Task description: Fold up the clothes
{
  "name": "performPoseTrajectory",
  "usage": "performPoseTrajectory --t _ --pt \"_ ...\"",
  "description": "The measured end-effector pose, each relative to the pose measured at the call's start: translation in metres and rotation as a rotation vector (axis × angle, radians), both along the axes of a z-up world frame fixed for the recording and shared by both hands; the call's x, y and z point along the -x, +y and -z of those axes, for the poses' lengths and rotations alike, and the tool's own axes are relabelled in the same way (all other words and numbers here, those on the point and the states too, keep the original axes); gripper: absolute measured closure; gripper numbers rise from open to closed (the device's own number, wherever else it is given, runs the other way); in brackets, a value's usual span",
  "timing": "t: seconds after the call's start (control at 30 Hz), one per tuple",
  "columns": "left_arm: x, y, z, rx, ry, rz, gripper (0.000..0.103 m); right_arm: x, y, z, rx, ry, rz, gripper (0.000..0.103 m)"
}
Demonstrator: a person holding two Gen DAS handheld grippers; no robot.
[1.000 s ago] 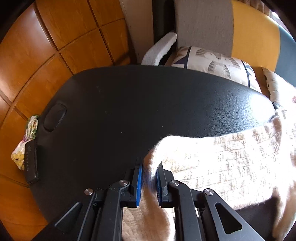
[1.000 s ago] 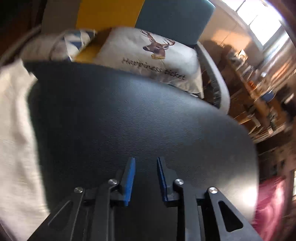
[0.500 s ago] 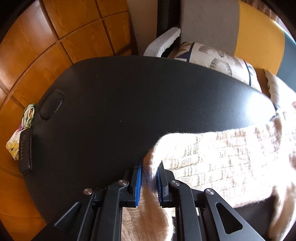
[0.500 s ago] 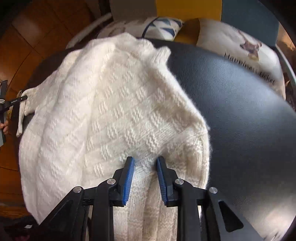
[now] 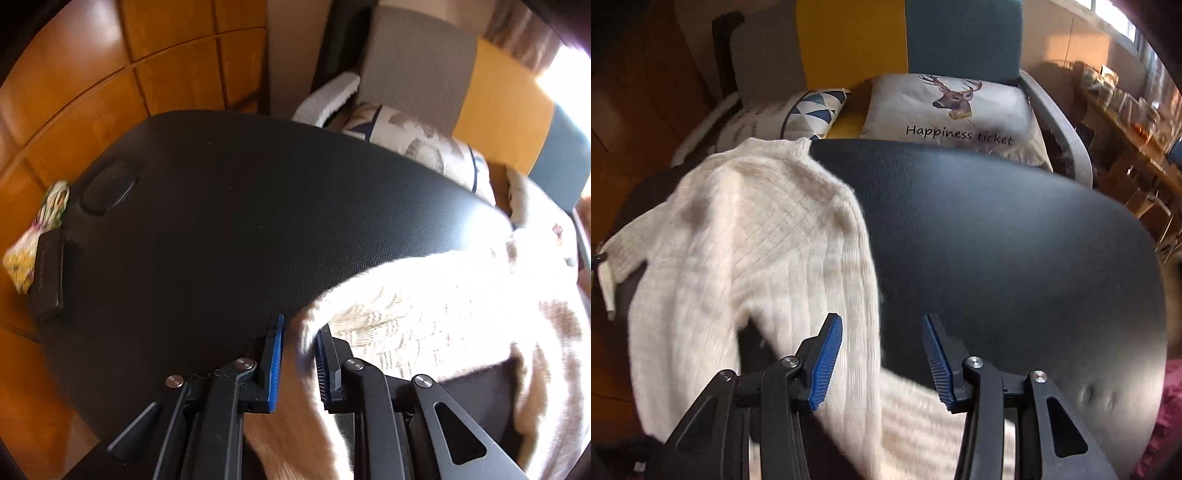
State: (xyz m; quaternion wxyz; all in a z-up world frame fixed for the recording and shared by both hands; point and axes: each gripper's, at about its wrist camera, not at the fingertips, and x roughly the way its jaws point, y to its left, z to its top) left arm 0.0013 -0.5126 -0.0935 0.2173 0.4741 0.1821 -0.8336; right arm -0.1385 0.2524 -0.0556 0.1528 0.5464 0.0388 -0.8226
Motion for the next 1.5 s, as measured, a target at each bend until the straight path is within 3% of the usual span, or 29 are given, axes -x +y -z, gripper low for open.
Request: performPoseTrajectory --t 0.07,0.17,0.27,0.37,0.53,0.6,0.63,0.7,0.73,0.87,0.97,1.07,1.13,1.17,1.2,1.33,1.4,1.47,1.5 --pt "-0.013 -0.003 -0.004 -0.059 0.034 -0.032 0.085 -0.045 0.027 0.001 0.042 -0.017 -0.008 0.057" --pt "-0.036 0.016 -0.009 -0.145 0.112 -0.044 0.085 -0.09 0.05 0.019 0.027 -0.021 -0.01 0.057" --pt "-0.053 0.041 -0.006 -0.257 0.16 -0.018 0.085 -0.108 0.051 0.037 0.006 0.03 0.001 0.057" --pt "-0.065 0.073 0.002 -0.338 0.165 0.024 0.085 -0.1 0.042 0.05 0.043 0.073 -0.02 0.057" --pt "-0.062 0.121 0.017 -0.401 0.157 0.122 0.085 -0.09 0.017 0.07 -0.158 0.159 -0.022 0.057" --pt "-0.079 0.151 0.016 -0.437 0.152 0.178 0.084 -0.091 0.014 0.081 -0.264 0.177 -0.01 0.057" --pt "-0.091 0.168 0.013 -0.458 0.149 0.202 0.083 -0.092 0.013 0.085 -0.301 0.182 -0.011 0.059" --pt "-0.115 0.202 0.008 -0.504 0.141 0.246 0.072 -0.094 0.014 0.085 -0.321 0.179 -0.017 0.075" --pt "-0.122 0.217 0.008 -0.521 0.131 0.27 0.071 -0.095 0.014 0.086 -0.352 0.189 -0.02 0.098" --pt "-0.133 0.265 0.016 -0.584 0.078 0.353 0.07 -0.096 0.023 0.071 -0.448 0.226 -0.026 0.098" --pt "-0.131 0.29 0.023 -0.641 0.056 0.395 0.066 -0.074 0.046 0.037 -0.458 0.265 0.062 0.098" --pt "-0.122 0.313 0.028 -0.6 0.033 0.416 0.066 -0.034 0.074 0.015 -0.441 0.24 0.183 0.098" --pt "-0.116 0.328 0.028 -0.552 0.019 0.439 0.083 -0.007 0.092 0.001 -0.43 0.223 0.263 0.098" --pt "-0.113 0.335 0.027 -0.52 0.01 0.452 0.096 0.006 0.102 -0.007 -0.424 0.215 0.303 0.091" --pt "-0.111 0.338 0.026 -0.523 0.011 0.46 0.096 0.015 0.109 -0.012 -0.392 0.207 0.33 0.087" --pt "-0.102 0.31 0.011 -0.581 0.088 0.388 0.096 -0.004 0.118 -0.016 -0.019 0.161 0.306 0.078" --pt "-0.096 0.298 0.007 -0.58 0.108 0.37 0.096 -0.03 0.115 0.004 0.283 0.03 0.227 0.074" --pt "-0.09 0.291 0.004 -0.569 0.11 0.363 0.096 -0.061 0.105 0.033 0.475 -0.104 0.162 0.072" --pt "-0.087 0.29 0.005 -0.569 0.097 0.36 0.096 -0.076 0.098 0.044 0.519 -0.144 0.142 0.072"
